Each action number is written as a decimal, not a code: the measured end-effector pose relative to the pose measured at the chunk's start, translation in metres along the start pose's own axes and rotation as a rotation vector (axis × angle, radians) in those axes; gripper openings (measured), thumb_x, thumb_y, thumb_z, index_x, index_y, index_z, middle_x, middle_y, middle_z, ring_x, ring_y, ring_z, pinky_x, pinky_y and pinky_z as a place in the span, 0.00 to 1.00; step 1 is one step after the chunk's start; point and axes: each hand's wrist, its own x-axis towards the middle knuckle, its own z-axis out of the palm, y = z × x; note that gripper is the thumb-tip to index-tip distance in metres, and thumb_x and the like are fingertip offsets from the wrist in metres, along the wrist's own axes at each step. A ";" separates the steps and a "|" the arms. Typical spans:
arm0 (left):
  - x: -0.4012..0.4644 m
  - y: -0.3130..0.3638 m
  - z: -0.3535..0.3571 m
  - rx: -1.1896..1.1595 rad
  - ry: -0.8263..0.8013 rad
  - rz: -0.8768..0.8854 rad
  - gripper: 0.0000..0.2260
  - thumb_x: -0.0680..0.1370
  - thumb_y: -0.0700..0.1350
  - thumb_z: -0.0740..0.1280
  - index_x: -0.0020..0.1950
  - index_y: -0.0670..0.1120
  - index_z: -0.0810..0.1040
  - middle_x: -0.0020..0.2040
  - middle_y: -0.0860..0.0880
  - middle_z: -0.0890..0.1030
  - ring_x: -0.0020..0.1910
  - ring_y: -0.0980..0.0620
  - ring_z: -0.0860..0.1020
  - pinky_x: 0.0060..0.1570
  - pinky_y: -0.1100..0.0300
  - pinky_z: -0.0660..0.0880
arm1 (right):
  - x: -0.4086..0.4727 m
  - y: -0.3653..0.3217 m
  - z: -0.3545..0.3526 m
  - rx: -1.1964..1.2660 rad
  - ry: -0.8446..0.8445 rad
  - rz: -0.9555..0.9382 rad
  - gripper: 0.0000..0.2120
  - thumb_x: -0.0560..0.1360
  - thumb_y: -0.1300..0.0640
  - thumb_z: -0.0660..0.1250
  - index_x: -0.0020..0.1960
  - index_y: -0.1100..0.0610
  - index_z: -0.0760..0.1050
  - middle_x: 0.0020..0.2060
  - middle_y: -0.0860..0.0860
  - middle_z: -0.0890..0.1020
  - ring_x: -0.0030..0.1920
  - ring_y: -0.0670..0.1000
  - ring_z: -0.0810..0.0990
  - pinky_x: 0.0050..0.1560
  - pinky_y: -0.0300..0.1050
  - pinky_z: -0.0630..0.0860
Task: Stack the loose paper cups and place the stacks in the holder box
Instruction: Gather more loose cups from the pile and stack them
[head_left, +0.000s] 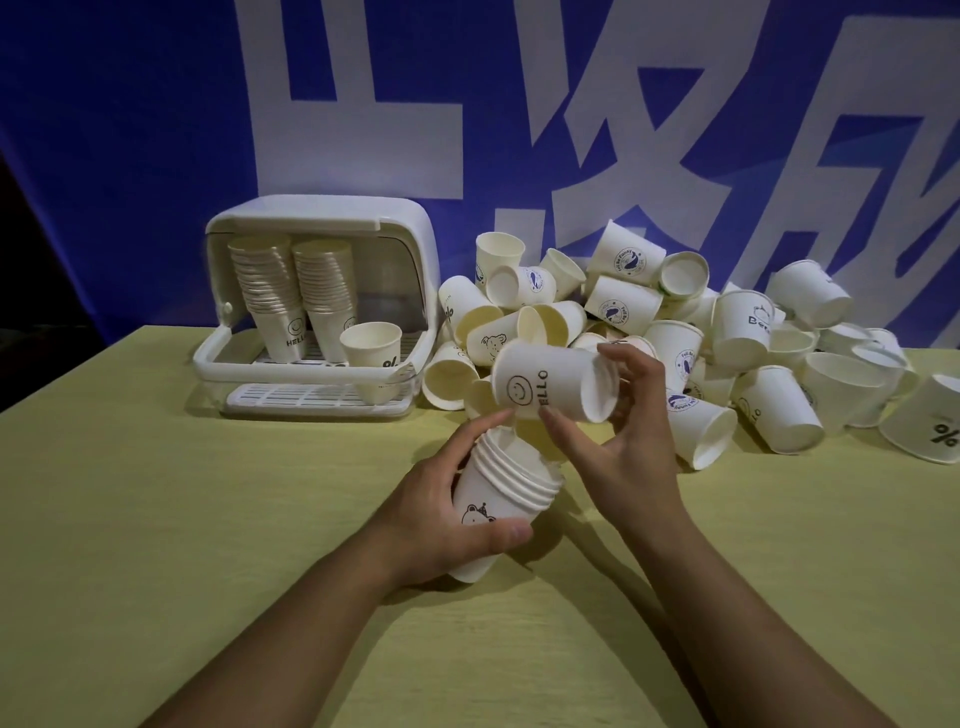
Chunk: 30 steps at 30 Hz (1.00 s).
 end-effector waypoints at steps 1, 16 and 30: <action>0.000 0.000 0.000 -0.003 -0.003 0.002 0.43 0.61 0.61 0.78 0.70 0.78 0.60 0.66 0.66 0.75 0.60 0.63 0.78 0.59 0.60 0.79 | -0.001 -0.002 0.002 0.019 -0.007 0.017 0.28 0.68 0.50 0.77 0.61 0.39 0.67 0.60 0.41 0.75 0.60 0.50 0.77 0.57 0.53 0.78; 0.000 0.000 -0.003 -0.063 0.058 0.022 0.47 0.62 0.61 0.79 0.73 0.77 0.55 0.70 0.62 0.74 0.62 0.57 0.79 0.61 0.46 0.79 | -0.008 -0.007 0.011 0.167 -0.169 0.126 0.34 0.71 0.57 0.68 0.68 0.28 0.64 0.42 0.37 0.72 0.45 0.44 0.76 0.51 0.45 0.77; 0.001 0.001 -0.002 0.001 0.167 -0.008 0.44 0.60 0.65 0.76 0.66 0.79 0.52 0.61 0.54 0.80 0.51 0.53 0.82 0.53 0.44 0.81 | -0.010 -0.009 0.012 0.234 -0.193 0.176 0.28 0.69 0.48 0.69 0.67 0.36 0.69 0.52 0.48 0.75 0.48 0.45 0.81 0.50 0.42 0.79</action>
